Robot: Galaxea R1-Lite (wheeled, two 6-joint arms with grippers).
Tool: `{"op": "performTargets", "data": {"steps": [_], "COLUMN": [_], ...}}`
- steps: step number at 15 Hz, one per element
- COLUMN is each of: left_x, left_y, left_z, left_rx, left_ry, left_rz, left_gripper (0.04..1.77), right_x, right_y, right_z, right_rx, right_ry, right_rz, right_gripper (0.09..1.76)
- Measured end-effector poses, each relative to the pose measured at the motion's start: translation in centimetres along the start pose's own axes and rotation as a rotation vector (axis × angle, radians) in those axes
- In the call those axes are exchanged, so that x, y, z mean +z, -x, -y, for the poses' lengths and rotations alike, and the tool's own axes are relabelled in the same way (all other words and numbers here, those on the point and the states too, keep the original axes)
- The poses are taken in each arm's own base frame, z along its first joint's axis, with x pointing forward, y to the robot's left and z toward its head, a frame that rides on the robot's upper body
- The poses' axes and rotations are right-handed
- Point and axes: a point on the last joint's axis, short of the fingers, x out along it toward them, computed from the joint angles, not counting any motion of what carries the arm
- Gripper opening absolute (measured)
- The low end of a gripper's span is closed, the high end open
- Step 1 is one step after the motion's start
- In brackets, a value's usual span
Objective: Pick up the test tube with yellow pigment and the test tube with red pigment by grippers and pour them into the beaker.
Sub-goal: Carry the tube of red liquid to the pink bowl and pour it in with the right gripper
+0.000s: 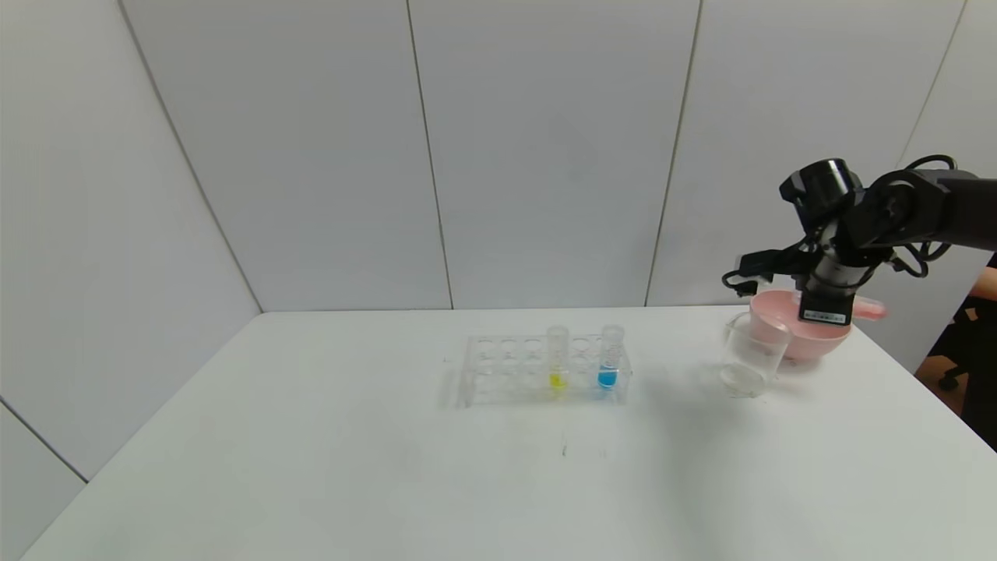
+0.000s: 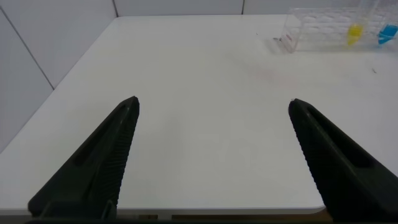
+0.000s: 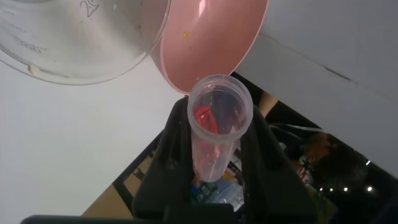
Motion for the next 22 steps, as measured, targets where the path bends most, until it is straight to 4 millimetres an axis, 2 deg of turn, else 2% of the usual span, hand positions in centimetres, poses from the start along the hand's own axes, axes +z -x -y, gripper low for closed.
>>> {"op": "performTargets", "data": {"steps": [22], "left_x": [0.0], "left_y": [0.0], "left_z": [0.0], "left_rx": [0.0], "left_ry": [0.0], "left_rz": [0.0], "left_gripper": [1.72], "right_x": [2.9], "right_y": [0.3], "right_z": [-1.2], "right_rx": [-0.092], "right_ry": [0.12], "right_rz": [-0.116], "right_gripper": [0.51]}}
